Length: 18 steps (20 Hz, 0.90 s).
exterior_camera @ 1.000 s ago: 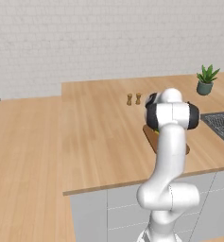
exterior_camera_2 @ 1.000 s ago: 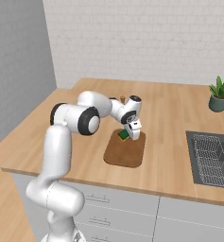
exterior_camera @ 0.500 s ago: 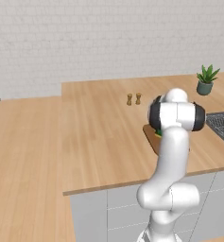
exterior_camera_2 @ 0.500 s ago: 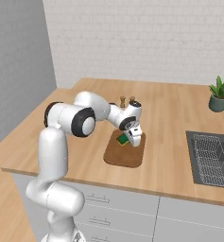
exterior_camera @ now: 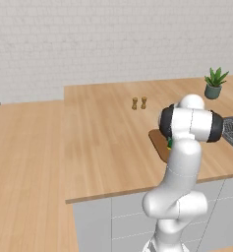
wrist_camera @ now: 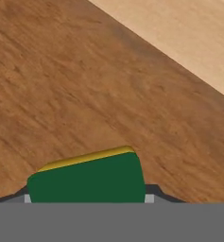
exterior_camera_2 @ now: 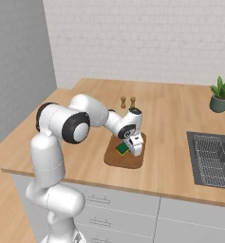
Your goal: Pick up the sponge from the counter and clean the cutting board by briefly scrubbing or pressing down on the cutting board. Once finished, release the sponge.
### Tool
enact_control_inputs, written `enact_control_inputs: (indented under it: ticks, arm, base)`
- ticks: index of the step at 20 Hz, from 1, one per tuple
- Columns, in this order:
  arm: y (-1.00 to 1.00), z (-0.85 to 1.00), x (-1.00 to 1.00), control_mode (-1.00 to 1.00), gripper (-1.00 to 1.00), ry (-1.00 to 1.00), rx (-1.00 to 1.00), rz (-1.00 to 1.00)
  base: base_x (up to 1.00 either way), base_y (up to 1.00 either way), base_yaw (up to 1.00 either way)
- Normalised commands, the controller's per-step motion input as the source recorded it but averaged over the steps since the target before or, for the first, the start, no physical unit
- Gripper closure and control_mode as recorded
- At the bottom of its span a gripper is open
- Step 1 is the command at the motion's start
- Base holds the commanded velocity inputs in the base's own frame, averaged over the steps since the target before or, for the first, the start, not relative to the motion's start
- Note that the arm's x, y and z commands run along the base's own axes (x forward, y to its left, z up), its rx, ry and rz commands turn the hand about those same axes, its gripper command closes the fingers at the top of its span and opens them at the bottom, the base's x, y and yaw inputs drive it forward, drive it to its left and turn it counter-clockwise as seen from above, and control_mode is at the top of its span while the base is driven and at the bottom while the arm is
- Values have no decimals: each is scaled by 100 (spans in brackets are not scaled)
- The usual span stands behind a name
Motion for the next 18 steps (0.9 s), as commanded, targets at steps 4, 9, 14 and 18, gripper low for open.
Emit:
enact_control_inputs:
  ticks: [4,9,14,18]
  arm:
    - [-6,-47,-100,-100,100,-6,0,0]
    - [-18,-48,-74,-100,100,-2,0,0]
    - [-43,-29,-16,-100,100,5,0,-4]
    - [-58,-18,0,-100,100,1,0,-10]
  base:
    - [0,0,0]
    - [0,0,0]
    - [0,0,0]
    - [0,0,0]
